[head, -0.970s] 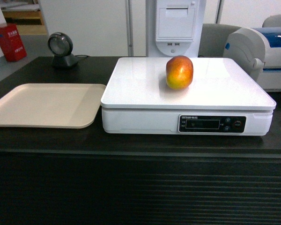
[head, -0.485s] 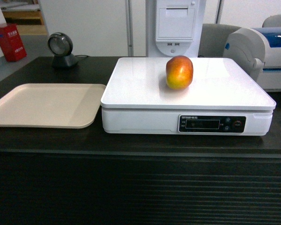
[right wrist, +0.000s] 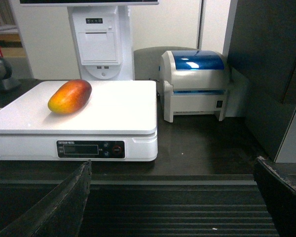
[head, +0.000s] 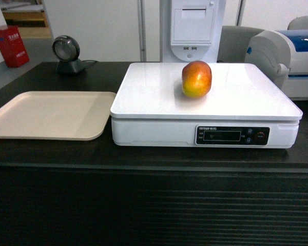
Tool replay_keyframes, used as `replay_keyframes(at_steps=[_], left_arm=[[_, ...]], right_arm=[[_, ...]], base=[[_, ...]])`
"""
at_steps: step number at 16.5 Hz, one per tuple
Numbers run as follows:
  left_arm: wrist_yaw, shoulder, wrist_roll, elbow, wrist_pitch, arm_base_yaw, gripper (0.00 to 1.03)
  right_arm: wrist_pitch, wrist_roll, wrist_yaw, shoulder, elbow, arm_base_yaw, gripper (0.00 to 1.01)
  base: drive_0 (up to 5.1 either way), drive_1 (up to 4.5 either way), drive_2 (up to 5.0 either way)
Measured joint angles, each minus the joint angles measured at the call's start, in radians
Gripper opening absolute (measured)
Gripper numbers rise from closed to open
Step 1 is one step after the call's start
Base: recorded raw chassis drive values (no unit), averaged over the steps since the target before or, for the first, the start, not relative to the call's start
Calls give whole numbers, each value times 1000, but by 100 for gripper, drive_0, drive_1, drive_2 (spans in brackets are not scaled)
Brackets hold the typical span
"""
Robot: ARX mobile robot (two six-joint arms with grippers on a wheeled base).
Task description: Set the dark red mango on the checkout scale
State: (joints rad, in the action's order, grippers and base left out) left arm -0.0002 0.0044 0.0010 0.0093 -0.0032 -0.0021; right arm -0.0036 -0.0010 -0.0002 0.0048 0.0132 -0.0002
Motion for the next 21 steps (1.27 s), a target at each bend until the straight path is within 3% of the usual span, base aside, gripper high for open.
replay_keyframes(at_steps=[21], left_arm=[[0, 0, 0, 0, 3, 0, 98]], right_arm=[[1, 0, 0, 0, 0, 0, 98]], base=[[0, 0, 0]])
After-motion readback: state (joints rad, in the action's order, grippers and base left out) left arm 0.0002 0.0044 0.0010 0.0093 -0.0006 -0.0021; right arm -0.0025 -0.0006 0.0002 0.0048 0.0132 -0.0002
